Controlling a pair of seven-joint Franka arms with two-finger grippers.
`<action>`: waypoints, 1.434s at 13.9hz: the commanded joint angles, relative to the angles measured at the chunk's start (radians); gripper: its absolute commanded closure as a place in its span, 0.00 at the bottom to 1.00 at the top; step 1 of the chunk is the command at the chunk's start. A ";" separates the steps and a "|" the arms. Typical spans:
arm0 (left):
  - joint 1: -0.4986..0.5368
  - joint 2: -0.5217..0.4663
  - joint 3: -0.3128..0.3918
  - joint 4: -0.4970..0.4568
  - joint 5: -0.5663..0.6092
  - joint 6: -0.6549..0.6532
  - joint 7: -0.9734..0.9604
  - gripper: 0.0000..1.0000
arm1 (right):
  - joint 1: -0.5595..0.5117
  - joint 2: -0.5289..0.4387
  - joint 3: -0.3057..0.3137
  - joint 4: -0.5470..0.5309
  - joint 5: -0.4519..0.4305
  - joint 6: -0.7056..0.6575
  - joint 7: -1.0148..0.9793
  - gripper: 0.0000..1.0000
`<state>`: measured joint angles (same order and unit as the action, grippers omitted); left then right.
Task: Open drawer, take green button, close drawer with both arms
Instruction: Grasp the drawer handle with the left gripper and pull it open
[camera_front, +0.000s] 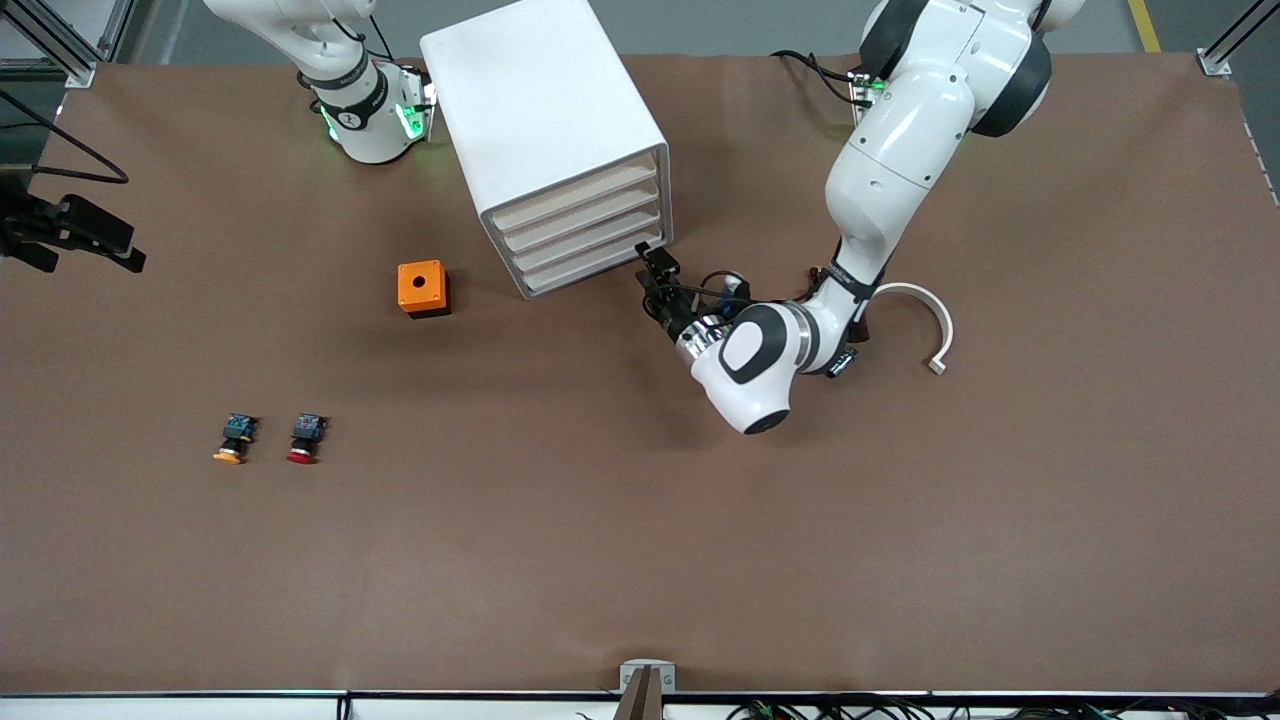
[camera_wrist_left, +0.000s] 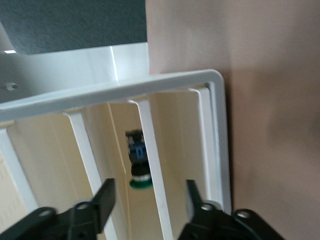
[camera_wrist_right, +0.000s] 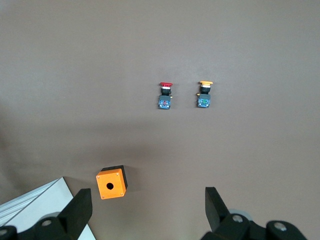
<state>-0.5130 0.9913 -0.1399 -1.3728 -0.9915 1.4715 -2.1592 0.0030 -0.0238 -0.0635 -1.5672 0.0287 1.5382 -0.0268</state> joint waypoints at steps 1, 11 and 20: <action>-0.024 0.001 0.002 -0.023 -0.009 -0.028 -0.017 0.47 | -0.001 -0.030 0.001 -0.027 -0.001 -0.001 -0.008 0.00; -0.067 0.007 0.002 -0.071 -0.021 -0.072 -0.048 0.52 | -0.003 -0.027 0.001 -0.025 -0.001 -0.004 -0.008 0.00; -0.111 0.012 0.003 -0.057 -0.019 -0.068 -0.045 0.71 | -0.006 -0.024 -0.001 -0.020 -0.001 0.000 -0.007 0.00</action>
<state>-0.6099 1.0019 -0.1414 -1.4396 -0.9943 1.4118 -2.1866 0.0025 -0.0238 -0.0658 -1.5674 0.0287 1.5355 -0.0269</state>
